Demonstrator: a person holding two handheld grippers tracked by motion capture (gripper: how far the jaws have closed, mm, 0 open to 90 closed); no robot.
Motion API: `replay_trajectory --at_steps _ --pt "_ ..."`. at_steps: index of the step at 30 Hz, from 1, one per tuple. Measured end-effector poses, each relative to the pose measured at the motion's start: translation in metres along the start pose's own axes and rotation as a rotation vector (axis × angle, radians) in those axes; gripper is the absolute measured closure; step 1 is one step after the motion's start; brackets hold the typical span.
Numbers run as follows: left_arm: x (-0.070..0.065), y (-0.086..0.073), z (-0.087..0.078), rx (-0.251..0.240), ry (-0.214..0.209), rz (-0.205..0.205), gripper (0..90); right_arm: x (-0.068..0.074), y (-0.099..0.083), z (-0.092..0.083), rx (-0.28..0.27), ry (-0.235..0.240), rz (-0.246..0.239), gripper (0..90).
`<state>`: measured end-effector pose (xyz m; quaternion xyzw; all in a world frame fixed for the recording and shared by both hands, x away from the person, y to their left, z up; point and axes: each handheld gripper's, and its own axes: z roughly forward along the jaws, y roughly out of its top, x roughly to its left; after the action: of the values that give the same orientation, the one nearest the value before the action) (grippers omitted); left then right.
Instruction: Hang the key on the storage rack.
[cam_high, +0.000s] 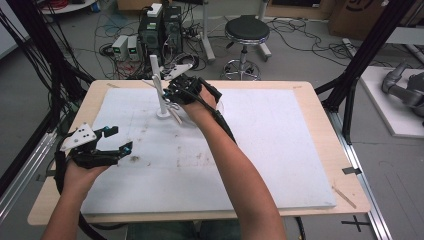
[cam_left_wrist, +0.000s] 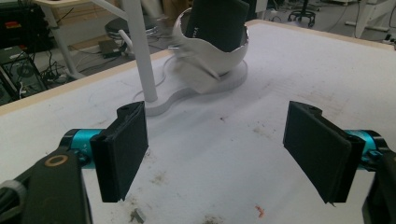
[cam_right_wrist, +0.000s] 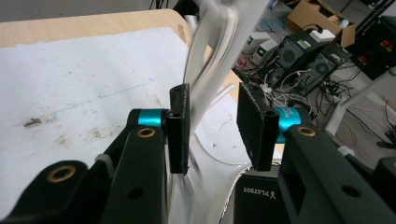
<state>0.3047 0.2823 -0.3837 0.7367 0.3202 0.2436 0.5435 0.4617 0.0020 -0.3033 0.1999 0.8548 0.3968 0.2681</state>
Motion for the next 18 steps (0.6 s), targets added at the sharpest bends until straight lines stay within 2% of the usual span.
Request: replay_trajectory --at_steps 5,9,11,13,16,18 --pt "-0.001 0.000 0.000 -0.001 -0.002 0.000 22.1 -0.002 0.001 -0.006 -0.006 -0.002 0.003 61.7" --pt "-0.001 0.001 0.000 0.000 -0.002 0.004 22.1 -0.007 -0.003 -0.020 -0.029 0.001 0.023 55.2" --pt "-0.001 0.001 0.000 0.002 0.000 0.005 22.1 -0.008 -0.005 -0.023 -0.035 -0.004 0.018 54.3" --pt "-0.001 0.002 0.000 -0.002 0.003 0.008 22.1 -0.010 -0.016 -0.034 -0.056 0.000 0.019 52.2" --pt "-0.001 0.002 0.000 0.003 0.004 0.012 22.1 -0.011 -0.025 -0.043 -0.057 0.001 0.025 51.4" --pt "-0.002 0.001 0.001 -0.001 -0.003 0.007 22.1 -0.016 -0.041 -0.057 -0.058 0.010 0.044 44.5"
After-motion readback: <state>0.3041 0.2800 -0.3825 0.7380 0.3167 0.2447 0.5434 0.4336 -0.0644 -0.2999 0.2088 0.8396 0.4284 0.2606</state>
